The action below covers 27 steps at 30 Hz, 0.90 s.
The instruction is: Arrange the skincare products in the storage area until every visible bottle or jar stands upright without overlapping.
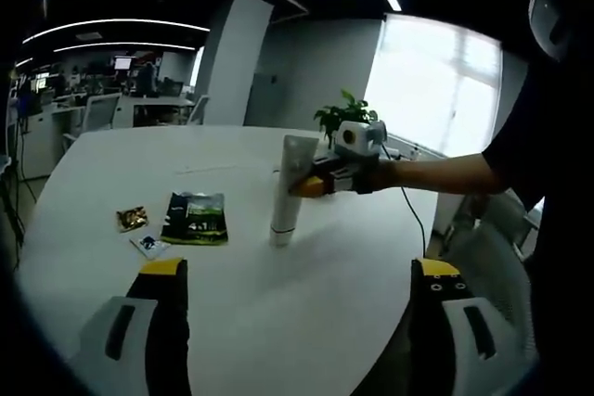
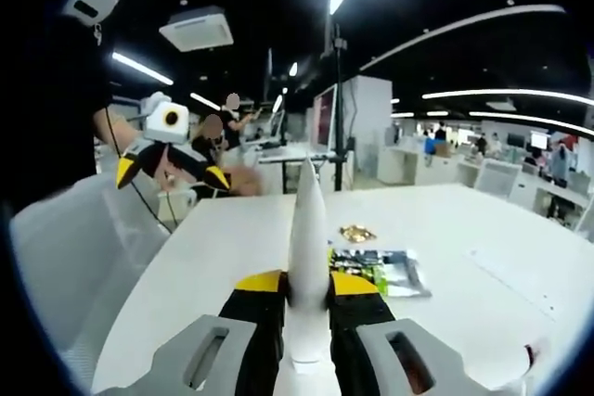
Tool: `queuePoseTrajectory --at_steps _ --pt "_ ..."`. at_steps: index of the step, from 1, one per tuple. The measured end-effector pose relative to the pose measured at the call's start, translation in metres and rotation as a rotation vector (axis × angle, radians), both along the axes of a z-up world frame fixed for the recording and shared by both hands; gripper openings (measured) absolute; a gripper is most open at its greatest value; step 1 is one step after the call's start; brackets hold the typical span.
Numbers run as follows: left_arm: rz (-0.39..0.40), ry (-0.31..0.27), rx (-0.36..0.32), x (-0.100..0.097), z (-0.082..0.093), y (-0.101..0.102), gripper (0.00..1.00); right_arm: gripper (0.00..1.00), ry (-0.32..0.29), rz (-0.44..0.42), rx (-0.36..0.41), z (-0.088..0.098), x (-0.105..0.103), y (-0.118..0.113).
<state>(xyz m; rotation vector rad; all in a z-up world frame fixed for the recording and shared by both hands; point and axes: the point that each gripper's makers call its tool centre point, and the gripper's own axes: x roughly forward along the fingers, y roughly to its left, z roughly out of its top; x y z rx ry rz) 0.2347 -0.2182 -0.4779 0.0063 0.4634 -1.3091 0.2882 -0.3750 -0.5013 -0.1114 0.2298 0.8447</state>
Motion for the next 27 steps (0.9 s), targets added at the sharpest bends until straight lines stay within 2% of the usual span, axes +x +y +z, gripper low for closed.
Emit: queuePoseTrajectory --at_steps 14,24,27 --pt "-0.001 0.008 0.003 -0.002 0.0 -0.001 0.91 0.12 -0.002 -0.006 -0.001 0.004 0.0 0.001" --pt "-0.002 0.011 0.0 -0.002 0.003 -0.001 0.91 0.23 0.014 -0.043 0.015 0.01 -0.005 0.0" --pt "-0.004 0.013 -0.005 -0.002 0.005 -0.001 0.91 0.26 0.028 -0.065 0.02 0.011 -0.008 -0.007"
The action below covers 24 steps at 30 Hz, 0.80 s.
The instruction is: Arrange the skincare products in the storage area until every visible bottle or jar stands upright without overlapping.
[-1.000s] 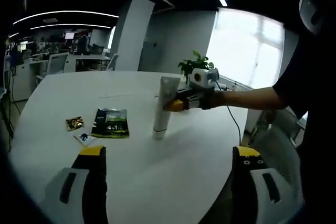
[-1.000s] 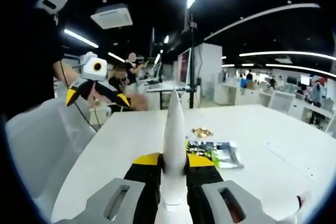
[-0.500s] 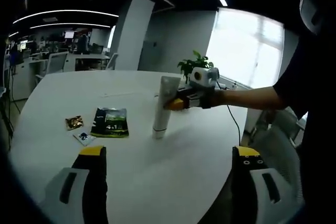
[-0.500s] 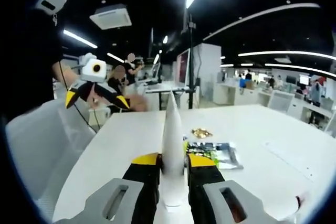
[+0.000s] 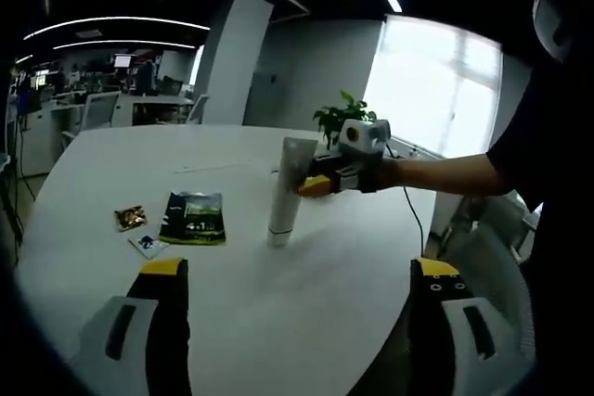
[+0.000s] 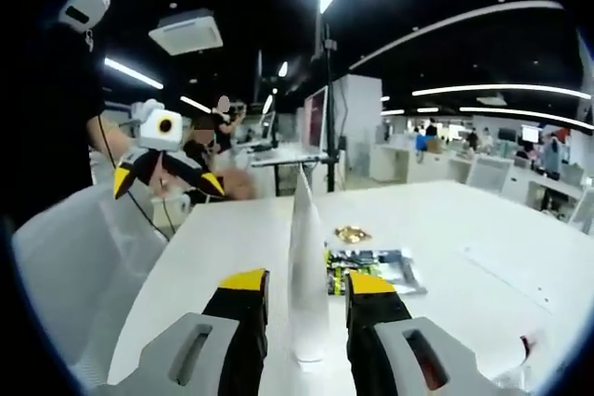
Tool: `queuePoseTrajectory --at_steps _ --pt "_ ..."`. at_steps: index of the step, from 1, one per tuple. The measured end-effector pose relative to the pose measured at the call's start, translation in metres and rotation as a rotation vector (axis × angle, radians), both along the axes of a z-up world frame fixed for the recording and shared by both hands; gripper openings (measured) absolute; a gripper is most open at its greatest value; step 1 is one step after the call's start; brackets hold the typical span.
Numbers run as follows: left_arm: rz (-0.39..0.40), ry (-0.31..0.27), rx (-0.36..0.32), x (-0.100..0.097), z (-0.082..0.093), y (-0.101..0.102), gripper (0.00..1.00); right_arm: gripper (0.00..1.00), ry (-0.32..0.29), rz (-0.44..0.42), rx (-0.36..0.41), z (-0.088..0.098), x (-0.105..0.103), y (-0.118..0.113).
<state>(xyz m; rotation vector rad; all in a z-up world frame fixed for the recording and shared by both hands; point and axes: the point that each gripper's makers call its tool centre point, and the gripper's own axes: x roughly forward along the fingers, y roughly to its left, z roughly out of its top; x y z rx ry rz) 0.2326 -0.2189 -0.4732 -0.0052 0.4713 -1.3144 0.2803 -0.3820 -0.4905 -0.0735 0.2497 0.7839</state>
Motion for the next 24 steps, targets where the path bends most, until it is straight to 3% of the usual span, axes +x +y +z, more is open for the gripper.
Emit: queuePoseTrajectory --at_steps 9,20,22,24 --pt "0.009 0.0 -0.009 0.001 0.006 0.001 0.91 0.38 0.042 -0.1 0.055 0.009 -0.01 -0.017" --pt "0.012 -0.001 -0.022 -0.002 0.014 0.002 0.91 0.59 0.098 -0.201 -0.001 0.017 -0.022 -0.021" --pt "0.014 0.001 -0.023 -0.002 0.015 0.003 0.9 0.6 0.139 -0.255 -0.001 0.015 -0.022 -0.03" --pt "0.013 -0.008 -0.014 -0.003 0.015 0.005 0.9 0.59 0.134 -0.261 -0.003 0.019 -0.022 -0.032"
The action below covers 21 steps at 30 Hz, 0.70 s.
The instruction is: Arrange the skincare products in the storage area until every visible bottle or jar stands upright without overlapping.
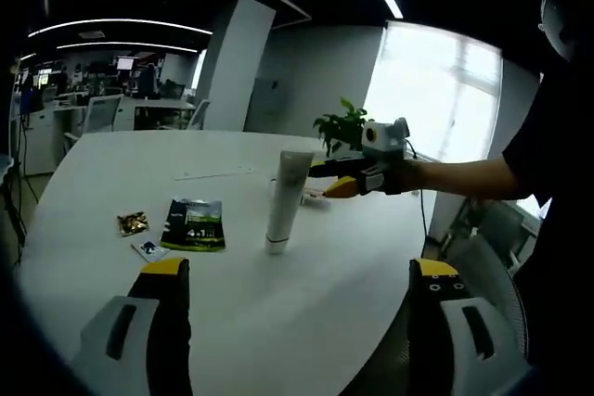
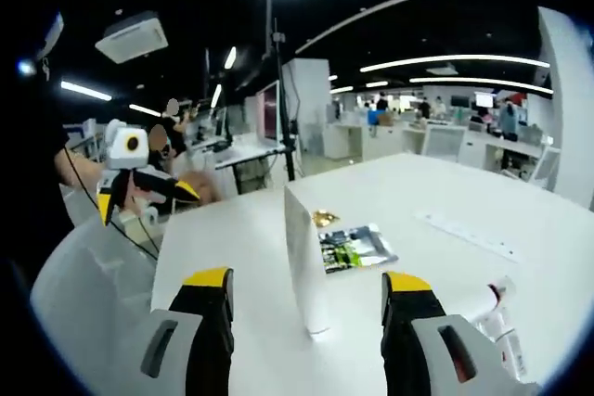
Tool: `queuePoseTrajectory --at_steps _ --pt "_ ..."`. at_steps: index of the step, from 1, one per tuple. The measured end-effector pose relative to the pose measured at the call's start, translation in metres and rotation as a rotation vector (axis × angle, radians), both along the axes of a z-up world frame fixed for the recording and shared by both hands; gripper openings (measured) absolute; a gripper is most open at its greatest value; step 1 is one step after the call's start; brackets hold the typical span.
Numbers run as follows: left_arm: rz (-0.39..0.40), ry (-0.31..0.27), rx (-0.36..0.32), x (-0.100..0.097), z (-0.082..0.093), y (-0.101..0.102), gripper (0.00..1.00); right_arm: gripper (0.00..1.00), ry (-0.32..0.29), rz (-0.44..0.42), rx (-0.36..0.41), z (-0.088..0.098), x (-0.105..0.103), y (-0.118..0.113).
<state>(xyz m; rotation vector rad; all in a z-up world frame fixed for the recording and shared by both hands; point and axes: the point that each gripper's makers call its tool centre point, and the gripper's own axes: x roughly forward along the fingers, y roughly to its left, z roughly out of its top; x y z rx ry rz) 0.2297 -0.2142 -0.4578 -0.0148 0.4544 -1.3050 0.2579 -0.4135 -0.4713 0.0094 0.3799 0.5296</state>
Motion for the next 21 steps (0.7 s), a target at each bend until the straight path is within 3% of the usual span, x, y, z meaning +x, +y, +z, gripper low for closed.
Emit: queuePoseTrajectory --at_steps 6,16,21 --pt "-0.025 -0.035 0.048 -0.007 -0.002 0.003 0.9 0.7 0.006 -0.038 -0.012 0.012 -0.01 -0.001" --pt "-0.006 -0.021 0.053 -0.009 0.003 0.007 0.9 0.79 0.036 -0.057 -0.006 0.016 -0.037 0.014" --pt "0.006 -0.003 0.071 -0.008 -0.001 0.011 0.91 0.8 0.051 -0.075 0.044 0.02 -0.049 0.016"
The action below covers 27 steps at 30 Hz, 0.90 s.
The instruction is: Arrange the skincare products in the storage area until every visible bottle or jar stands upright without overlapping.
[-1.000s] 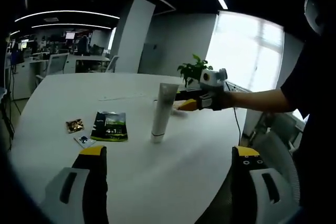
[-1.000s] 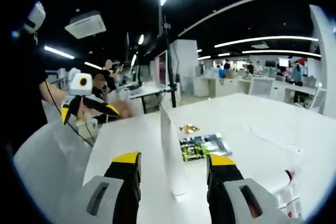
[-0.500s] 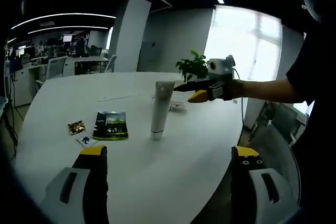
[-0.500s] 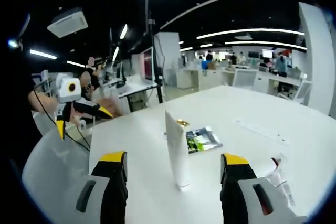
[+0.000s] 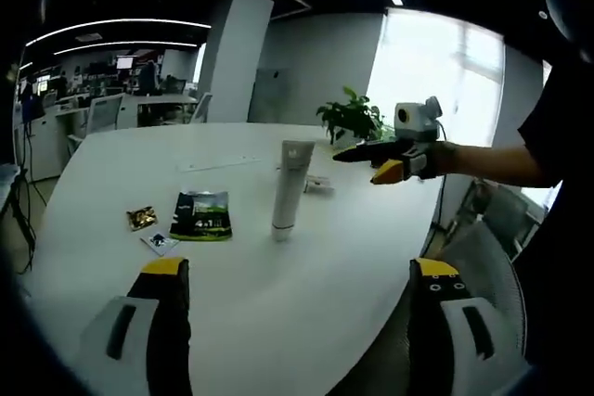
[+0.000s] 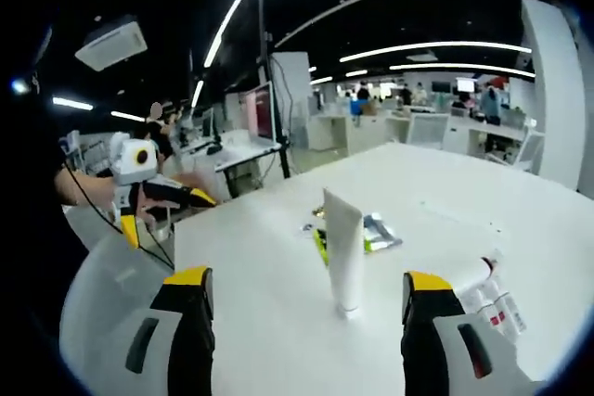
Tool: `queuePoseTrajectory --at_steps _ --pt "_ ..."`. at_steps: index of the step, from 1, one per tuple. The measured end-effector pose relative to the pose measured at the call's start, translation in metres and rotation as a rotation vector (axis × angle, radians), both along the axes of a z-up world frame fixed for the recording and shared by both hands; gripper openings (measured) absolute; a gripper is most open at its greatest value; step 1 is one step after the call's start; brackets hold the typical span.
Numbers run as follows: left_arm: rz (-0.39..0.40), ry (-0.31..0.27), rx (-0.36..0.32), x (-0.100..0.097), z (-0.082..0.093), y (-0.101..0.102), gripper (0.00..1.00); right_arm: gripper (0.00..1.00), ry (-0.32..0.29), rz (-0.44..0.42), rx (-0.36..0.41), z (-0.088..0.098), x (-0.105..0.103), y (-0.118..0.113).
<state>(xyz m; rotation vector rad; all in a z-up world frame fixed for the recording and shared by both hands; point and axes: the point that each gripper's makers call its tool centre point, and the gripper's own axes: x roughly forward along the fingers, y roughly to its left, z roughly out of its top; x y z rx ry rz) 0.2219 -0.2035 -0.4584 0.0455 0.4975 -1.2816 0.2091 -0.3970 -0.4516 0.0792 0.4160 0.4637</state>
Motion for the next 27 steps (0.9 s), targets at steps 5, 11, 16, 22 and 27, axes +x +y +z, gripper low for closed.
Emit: queuePoseTrajectory --at_steps 5,11,16,22,27 --pt "0.007 0.026 0.02 -0.001 -0.006 0.003 0.91 0.84 0.012 -0.042 0.036 0.006 -0.015 0.005" --pt "0.013 0.047 0.009 -0.004 -0.004 0.004 0.91 0.88 0.011 -0.053 0.052 0.016 -0.028 0.022" --pt "0.012 0.058 0.009 -0.004 -0.002 0.007 0.9 0.97 0.007 -0.081 0.063 0.018 -0.035 0.027" --pt "0.016 0.06 0.02 -0.004 -0.001 0.01 0.9 0.99 0.058 -0.144 0.052 0.009 -0.047 0.01" --pt "0.032 0.06 0.016 -0.003 0.001 0.013 0.92 0.99 0.074 -0.213 0.062 0.007 -0.063 0.001"
